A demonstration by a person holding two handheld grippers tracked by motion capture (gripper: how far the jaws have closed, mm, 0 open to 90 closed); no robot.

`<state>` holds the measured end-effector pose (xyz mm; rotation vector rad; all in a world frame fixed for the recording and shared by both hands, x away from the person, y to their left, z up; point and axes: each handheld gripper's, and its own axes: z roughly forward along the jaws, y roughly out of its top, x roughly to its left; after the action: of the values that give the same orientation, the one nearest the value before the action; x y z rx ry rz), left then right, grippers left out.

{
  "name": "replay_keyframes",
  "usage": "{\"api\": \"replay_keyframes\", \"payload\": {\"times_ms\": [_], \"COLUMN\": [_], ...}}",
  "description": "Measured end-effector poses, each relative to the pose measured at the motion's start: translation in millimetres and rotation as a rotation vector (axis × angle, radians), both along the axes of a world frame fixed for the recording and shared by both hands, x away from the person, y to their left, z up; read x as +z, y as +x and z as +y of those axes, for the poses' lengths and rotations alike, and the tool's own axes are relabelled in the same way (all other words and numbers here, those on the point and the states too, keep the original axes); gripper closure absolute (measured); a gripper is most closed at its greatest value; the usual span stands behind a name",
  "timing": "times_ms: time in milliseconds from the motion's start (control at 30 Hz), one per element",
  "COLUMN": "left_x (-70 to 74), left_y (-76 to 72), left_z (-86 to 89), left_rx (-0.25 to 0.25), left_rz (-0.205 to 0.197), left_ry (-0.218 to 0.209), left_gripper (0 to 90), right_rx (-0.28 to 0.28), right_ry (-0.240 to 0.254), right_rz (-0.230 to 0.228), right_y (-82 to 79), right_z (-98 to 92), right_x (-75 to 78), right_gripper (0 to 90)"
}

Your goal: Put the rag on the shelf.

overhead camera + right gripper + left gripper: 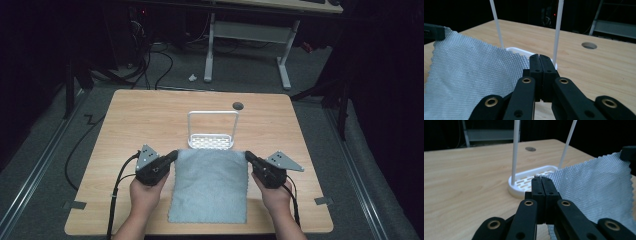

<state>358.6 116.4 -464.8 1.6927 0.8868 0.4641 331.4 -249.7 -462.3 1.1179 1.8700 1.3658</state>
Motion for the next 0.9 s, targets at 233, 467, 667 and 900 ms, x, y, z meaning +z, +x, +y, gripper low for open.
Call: {"api": "replay_keyframes", "payload": {"times_ms": [233,467,667,900], "left_x": [16.7,33.1,49.0,72.8], "left_y": [4.8,4.8,5.7,10.0], "left_z": [-5.8,-9.2,-10.2,-10.0], "left_rx": [-0.01,-0.014,-0.011,-0.012], "left_rz": [-0.054,-0.104,-0.142,-0.193], "left_ry": [-0.011,-0.027,-0.039,-0.033], "left_gripper": [89.6,89.6,89.6,89.6], "right_rx": [-0.017,-0.026,-0.031,-0.034], "right_ry": [0.017,0.036,0.048,0.043], "right_rz": [-0.054,-0.107,-0.144,-0.181], "right_y": [1.7,1.6,2.8,5.2], "right_z": [-4.1,-8.4,-9.5,-9.8], "right_x": [17.4,40.7,60.1,76.7], "right_gripper": [90.0,90.0,90.0,90.0]}}
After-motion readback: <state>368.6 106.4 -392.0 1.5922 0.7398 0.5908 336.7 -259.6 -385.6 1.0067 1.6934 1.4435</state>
